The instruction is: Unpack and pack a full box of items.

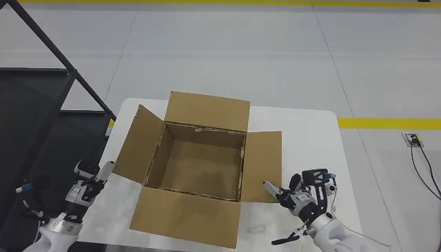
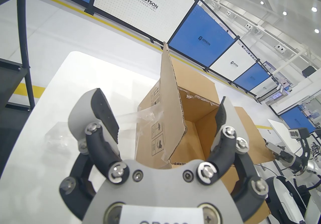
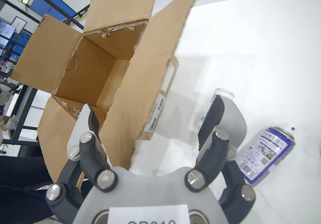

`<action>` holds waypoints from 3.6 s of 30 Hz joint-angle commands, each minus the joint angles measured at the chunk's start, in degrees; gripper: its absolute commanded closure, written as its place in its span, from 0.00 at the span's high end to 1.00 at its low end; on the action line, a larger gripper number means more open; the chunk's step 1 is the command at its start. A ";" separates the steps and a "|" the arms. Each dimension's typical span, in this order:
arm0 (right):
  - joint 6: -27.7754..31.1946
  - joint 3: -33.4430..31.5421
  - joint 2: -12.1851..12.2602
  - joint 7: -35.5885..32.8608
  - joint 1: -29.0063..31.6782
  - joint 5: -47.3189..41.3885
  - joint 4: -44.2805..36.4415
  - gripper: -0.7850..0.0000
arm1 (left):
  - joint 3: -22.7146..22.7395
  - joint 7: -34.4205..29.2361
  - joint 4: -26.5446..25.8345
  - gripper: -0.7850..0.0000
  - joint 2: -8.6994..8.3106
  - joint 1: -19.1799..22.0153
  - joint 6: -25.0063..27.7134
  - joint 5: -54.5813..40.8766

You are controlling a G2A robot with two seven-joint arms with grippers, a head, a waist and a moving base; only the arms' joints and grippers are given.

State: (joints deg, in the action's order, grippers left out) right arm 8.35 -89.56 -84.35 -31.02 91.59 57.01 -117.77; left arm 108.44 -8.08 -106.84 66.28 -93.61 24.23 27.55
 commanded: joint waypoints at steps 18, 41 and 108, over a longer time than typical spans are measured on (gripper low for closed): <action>-28.42 10.02 -0.40 -7.09 2.69 31.21 2.95 1.00 | -1.03 -1.38 -0.54 1.00 -0.10 0.28 1.10 0.67; -30.50 7.38 -0.79 -16.76 -11.05 25.49 18.73 0.49 | -0.06 -0.56 -0.62 1.00 -0.11 -0.83 1.29 0.52; -47.63 62.16 -32.10 -27.63 -74.48 1.52 87.52 0.00 | 9.47 8.38 2.19 1.00 2.05 -12.42 10.99 -13.24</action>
State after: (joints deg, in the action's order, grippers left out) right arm -39.32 -27.66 -116.43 -58.91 17.18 59.24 -30.63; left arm 117.89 0.38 -104.69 68.31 -106.05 35.15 14.37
